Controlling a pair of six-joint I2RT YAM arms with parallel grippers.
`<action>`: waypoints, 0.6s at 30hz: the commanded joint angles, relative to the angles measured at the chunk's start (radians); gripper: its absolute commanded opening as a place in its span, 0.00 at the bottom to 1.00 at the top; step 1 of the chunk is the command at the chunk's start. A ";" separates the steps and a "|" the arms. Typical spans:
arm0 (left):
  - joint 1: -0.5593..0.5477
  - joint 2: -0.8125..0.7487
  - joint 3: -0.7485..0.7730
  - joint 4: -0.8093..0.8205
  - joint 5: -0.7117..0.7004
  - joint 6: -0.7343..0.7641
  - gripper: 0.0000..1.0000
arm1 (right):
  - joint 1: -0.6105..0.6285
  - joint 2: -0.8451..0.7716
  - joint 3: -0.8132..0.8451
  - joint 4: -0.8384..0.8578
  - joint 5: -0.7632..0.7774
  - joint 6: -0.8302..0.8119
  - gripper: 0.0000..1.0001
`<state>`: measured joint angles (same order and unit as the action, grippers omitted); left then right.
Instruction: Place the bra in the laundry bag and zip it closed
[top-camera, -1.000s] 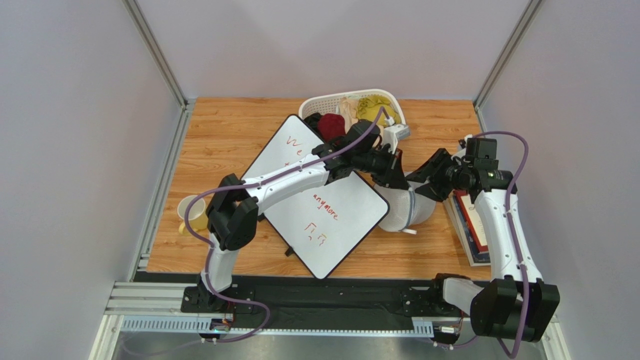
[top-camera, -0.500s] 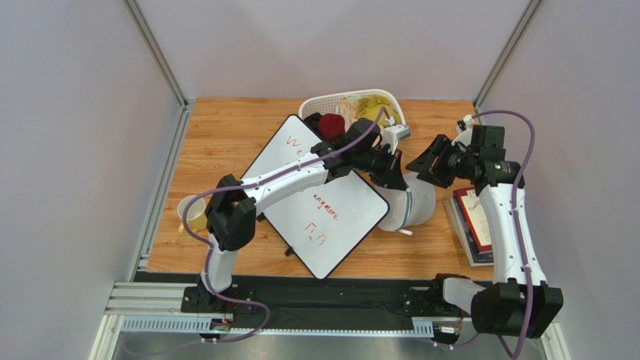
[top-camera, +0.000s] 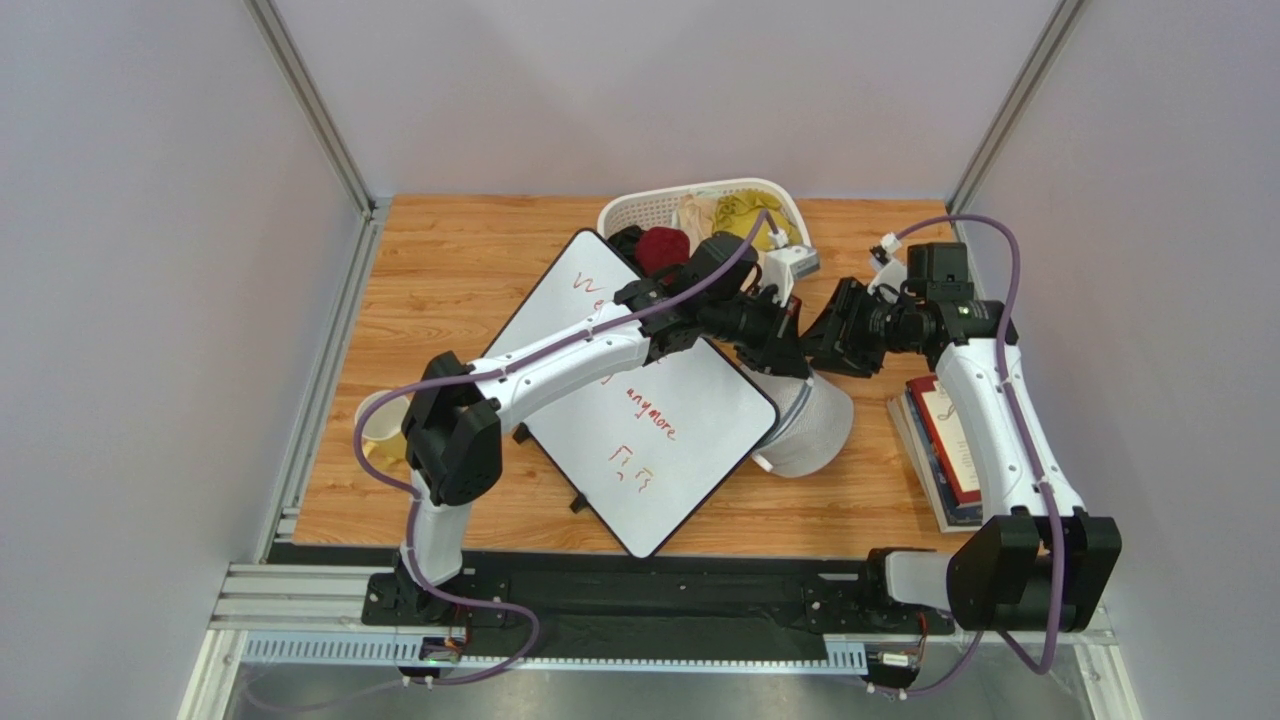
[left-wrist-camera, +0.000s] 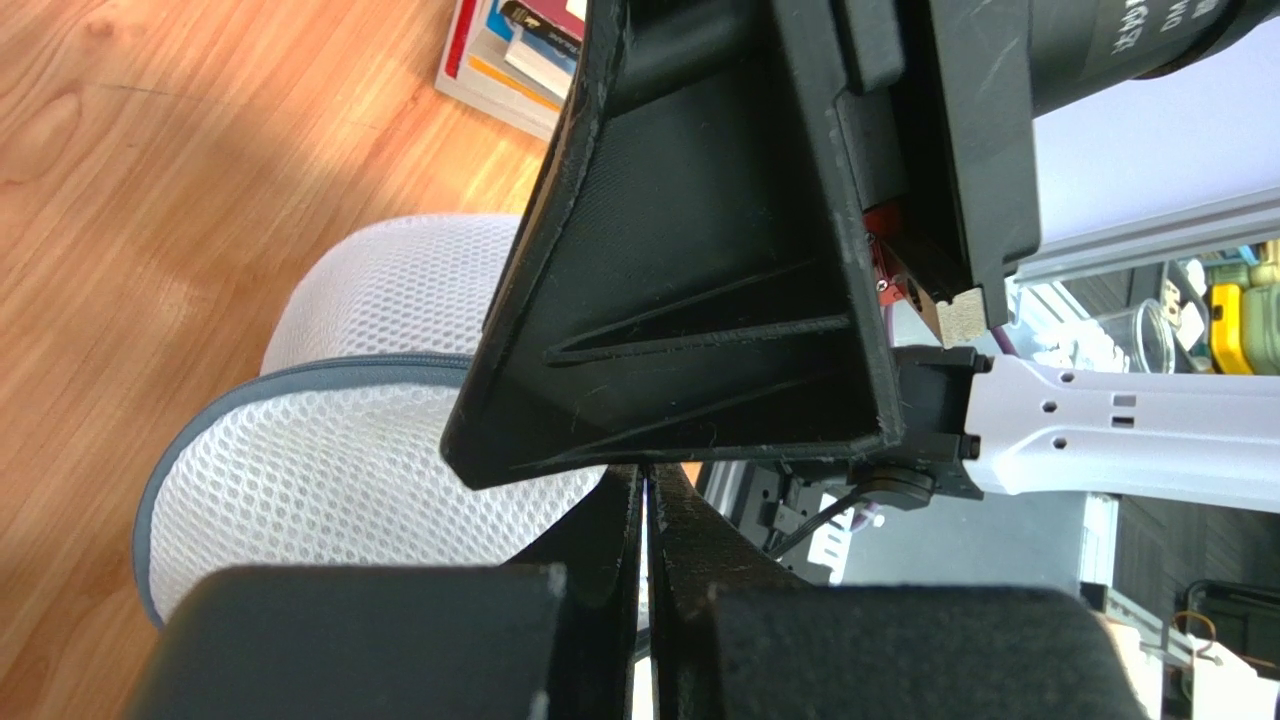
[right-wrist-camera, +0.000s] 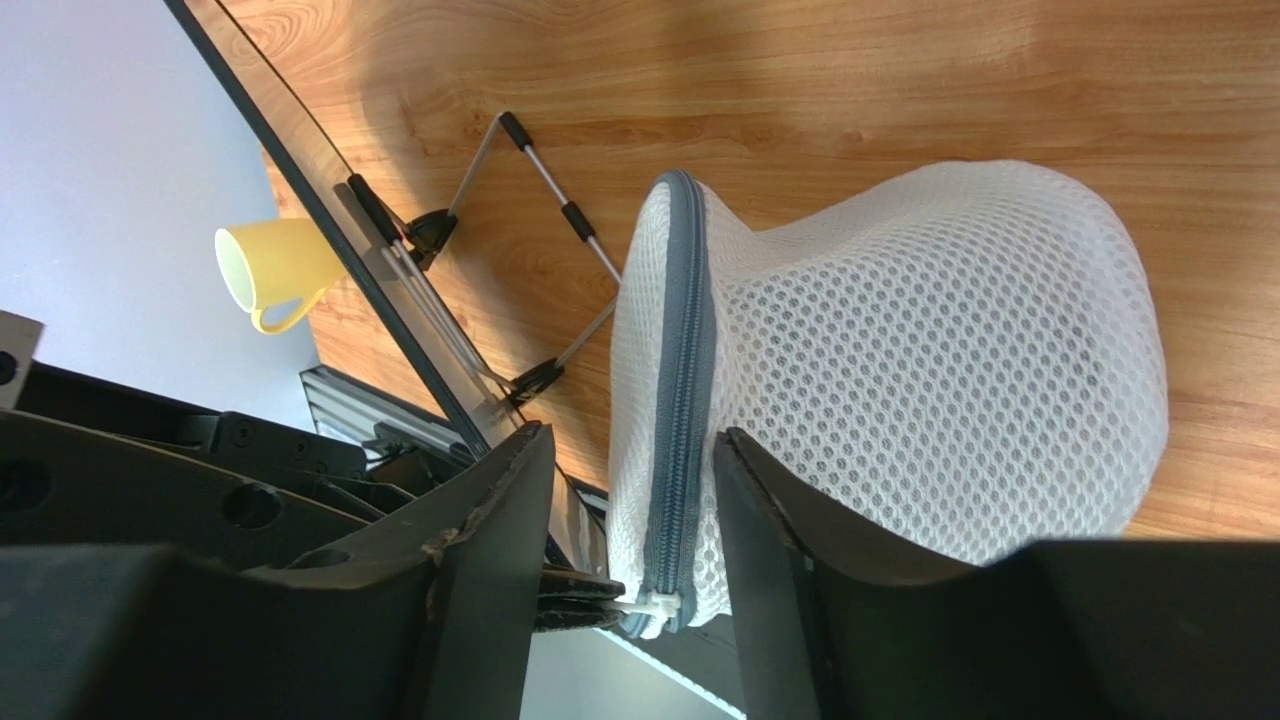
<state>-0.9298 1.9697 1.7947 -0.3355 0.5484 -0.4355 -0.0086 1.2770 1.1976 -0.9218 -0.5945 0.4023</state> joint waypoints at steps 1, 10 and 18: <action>-0.006 -0.052 0.046 0.006 0.001 0.027 0.00 | 0.004 -0.001 -0.021 0.012 -0.024 -0.004 0.44; -0.006 -0.054 0.051 -0.002 0.005 0.035 0.00 | 0.004 -0.036 -0.135 0.075 -0.077 0.075 0.29; -0.006 -0.049 0.061 -0.005 0.015 0.034 0.00 | -0.071 -0.068 -0.132 0.084 -0.011 0.113 0.00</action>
<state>-0.9344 1.9697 1.8008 -0.3721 0.5488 -0.4168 -0.0257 1.2491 1.0599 -0.8711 -0.6277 0.4858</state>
